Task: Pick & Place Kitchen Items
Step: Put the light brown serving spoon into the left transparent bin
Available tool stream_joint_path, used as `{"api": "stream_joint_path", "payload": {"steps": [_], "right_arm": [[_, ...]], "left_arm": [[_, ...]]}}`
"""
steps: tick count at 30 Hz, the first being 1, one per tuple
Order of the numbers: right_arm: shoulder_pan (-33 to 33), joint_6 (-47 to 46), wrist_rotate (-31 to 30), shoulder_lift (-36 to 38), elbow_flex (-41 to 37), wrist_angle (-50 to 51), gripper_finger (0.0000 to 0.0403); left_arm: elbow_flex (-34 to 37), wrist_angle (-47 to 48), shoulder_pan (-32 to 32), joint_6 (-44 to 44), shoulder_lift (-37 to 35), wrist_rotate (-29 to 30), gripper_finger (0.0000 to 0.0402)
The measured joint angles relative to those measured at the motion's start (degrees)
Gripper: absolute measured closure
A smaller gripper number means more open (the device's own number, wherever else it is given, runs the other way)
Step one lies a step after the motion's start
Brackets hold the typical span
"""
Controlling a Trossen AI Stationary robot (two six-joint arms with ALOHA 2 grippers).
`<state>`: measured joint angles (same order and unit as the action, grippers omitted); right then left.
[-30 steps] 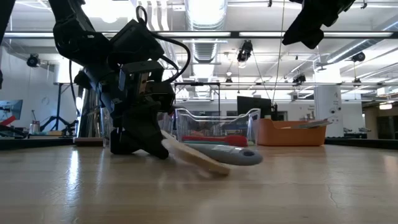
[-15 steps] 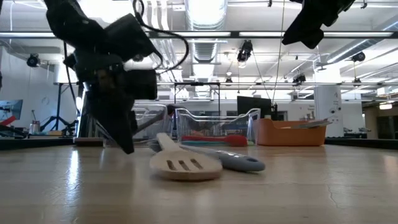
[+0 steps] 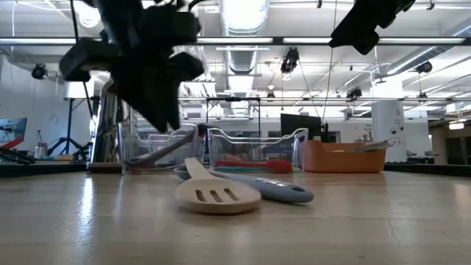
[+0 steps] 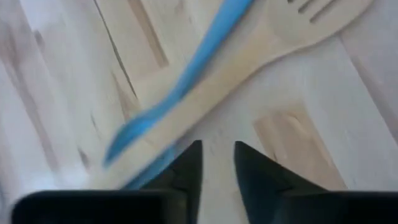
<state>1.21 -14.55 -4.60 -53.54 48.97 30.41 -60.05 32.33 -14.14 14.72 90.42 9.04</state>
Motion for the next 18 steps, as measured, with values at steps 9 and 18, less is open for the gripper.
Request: {"api": "stream_joint_path", "payload": {"steps": [9, 18], "right_arm": [[0.0, -0.4, 0.0, 0.0, 0.0, -0.2, 0.0296], [0.0, -0.4, 0.0, 0.0, 0.0, -0.3, 0.0307]], "left_arm": [[-8.2, 3.3, 0.0, 11.1, 6.7, 0.1, 0.0186], [-8.6, 3.2, -0.1, 23.1, 12.3, 1.9, 0.0170]]}}
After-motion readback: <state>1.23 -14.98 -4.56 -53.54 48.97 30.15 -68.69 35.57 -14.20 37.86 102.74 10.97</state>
